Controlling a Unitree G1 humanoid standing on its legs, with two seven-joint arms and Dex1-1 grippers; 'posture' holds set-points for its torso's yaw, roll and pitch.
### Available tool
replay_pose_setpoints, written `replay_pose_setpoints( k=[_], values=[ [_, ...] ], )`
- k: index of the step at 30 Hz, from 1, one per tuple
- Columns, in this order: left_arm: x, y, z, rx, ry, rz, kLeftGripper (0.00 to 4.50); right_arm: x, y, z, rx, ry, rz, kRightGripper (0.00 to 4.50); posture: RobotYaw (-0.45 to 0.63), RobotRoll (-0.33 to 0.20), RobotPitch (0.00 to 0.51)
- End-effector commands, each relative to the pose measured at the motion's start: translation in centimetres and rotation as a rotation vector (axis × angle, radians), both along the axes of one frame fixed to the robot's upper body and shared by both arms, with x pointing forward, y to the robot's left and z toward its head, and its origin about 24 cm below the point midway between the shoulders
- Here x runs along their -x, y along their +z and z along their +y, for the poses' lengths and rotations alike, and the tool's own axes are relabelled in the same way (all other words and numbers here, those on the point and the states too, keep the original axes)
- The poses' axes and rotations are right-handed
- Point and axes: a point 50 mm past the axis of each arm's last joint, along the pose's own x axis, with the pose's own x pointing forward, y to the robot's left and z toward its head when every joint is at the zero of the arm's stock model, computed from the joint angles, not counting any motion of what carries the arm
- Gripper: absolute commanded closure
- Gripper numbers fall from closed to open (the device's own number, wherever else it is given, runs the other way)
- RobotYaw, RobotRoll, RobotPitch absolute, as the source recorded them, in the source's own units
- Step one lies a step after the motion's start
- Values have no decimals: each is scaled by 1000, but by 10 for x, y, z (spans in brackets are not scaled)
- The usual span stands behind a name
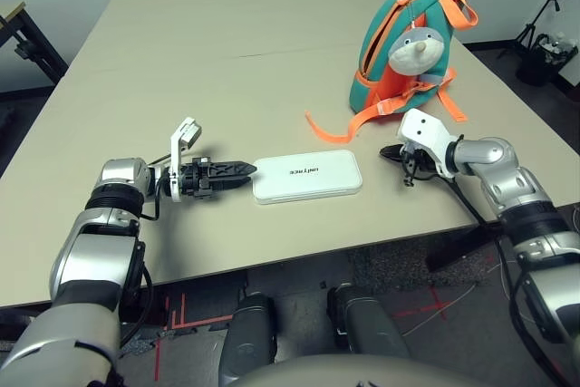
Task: Put the pencil case into the backpack and zip it.
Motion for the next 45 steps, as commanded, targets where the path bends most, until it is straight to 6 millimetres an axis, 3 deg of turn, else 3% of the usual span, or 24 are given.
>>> replay_pose_setpoints(
  k=[1,15,45],
  values=[
    [3,-7,1,-42,-8,27,0,4,-7,5,32,40,29,4490,-151,0,65],
    [5,-7,5,-73,-17,47,0,9,-9,21,33,102,56,4490,-140,0,63],
    [4,-3,13,-152,-26,53,0,8,-9,33,39,152,59,4490,-118,0,49]
  ],
)
